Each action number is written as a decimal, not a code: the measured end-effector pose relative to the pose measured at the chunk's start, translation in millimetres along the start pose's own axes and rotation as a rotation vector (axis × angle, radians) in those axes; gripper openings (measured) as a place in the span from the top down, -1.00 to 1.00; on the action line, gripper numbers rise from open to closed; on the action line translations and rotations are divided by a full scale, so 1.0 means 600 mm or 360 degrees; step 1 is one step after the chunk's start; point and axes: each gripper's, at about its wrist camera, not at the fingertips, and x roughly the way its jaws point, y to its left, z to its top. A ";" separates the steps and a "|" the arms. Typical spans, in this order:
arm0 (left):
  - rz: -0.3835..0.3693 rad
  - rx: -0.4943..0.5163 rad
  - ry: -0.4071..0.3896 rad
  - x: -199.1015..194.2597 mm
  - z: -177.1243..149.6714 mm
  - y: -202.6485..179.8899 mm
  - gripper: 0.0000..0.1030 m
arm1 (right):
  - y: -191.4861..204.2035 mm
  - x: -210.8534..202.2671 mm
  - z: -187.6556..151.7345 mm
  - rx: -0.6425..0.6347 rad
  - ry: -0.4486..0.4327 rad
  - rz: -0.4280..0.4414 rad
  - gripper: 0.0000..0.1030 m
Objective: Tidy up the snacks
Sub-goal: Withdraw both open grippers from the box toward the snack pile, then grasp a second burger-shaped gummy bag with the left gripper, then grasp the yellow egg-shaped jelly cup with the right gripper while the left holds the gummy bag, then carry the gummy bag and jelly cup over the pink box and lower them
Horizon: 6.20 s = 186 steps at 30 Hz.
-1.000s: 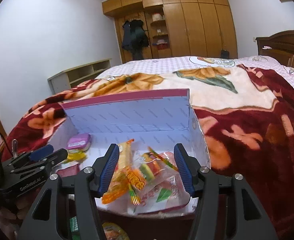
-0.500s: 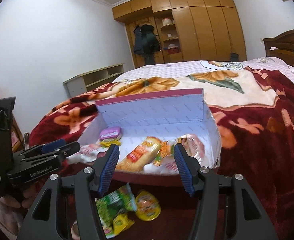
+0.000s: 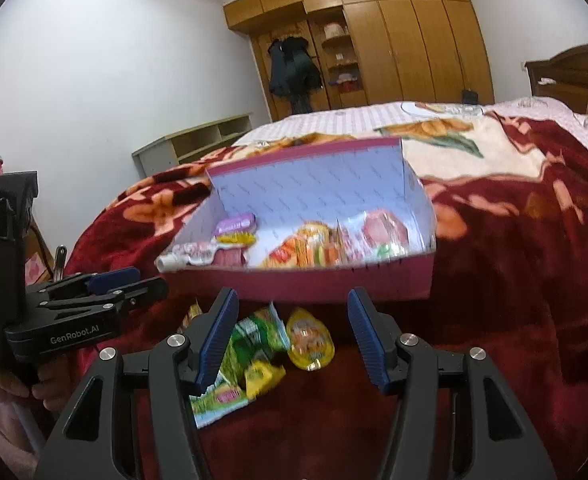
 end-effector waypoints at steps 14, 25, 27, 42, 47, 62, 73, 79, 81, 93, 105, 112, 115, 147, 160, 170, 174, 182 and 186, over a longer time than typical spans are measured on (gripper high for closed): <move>0.0031 0.0385 0.0179 0.059 -0.036 -0.058 -0.22 | -0.020 0.000 -0.015 0.0069 0.0025 0.0001 -0.14; 0.0027 0.0460 0.0245 0.094 -0.036 -0.053 -0.22 | -0.028 0.004 -0.019 0.0094 0.0036 0.0003 -0.14; 0.0025 0.0460 0.0244 0.094 -0.036 -0.052 -0.20 | -0.029 0.005 -0.019 0.0099 0.0040 0.0003 -0.14; 0.0067 0.0487 0.0233 0.094 -0.034 -0.059 0.30 | -0.029 0.008 -0.022 0.0108 0.0049 0.0001 -0.14; 0.0084 0.0401 0.0194 0.073 -0.028 -0.036 0.31 | -0.032 0.007 -0.023 0.0120 0.0046 -0.0001 -0.14; 0.0278 0.0073 0.0060 -0.089 -0.001 0.097 0.31 | -0.011 -0.013 -0.021 0.0069 0.0025 0.0031 -0.14; 0.0067 -0.0069 0.0147 -0.109 -0.048 0.100 0.31 | 0.008 0.000 -0.033 0.0058 0.0085 0.0083 -0.14; -0.0181 -0.0267 0.0109 -0.043 -0.061 0.052 0.31 | 0.004 0.005 -0.040 0.0047 0.0109 0.0050 -0.14; -0.0180 -0.0291 0.0055 -0.034 -0.062 0.039 0.31 | -0.002 0.009 -0.042 0.0064 0.0120 0.0033 -0.14; -0.0148 -0.0425 0.0041 0.016 -0.083 0.031 0.31 | -0.025 0.065 -0.043 0.0023 0.0266 -0.0103 -0.07; -0.0108 -0.0408 0.0047 0.035 -0.105 0.028 0.31 | -0.006 0.115 -0.043 -0.0080 0.0384 -0.0091 0.08; -0.0087 -0.0406 0.0049 0.041 -0.108 0.027 0.31 | -0.008 0.137 -0.045 -0.0078 0.0428 -0.0119 0.21; -0.0077 -0.0400 0.0044 0.041 -0.108 0.025 0.31 | -0.012 0.135 -0.048 -0.0060 0.0413 -0.0120 0.27; -0.0043 -0.0328 -0.0085 -0.039 -0.081 -0.009 0.31 | 0.006 0.019 -0.036 -0.0033 0.0119 -0.0028 0.31; -0.0004 -0.0217 -0.0202 -0.032 0.008 -0.004 0.31 | -0.001 0.010 -0.016 -0.0009 0.0096 -0.0001 0.30; -0.0047 -0.0184 -0.0252 0.039 0.080 0.021 0.31 | -0.014 0.018 -0.012 0.0011 0.0106 -0.0007 0.30; -0.0062 -0.0195 -0.0254 0.072 0.092 0.027 0.31 | -0.014 0.019 -0.010 0.0008 0.0105 -0.0003 0.30; -0.0060 -0.0231 -0.0234 0.124 0.094 0.037 0.31 | -0.016 0.019 -0.002 -0.0019 0.0086 -0.0019 0.30; -0.0066 -0.0264 -0.0214 0.137 0.090 0.042 0.12 | -0.021 0.023 0.004 -0.0015 0.0088 -0.0023 0.30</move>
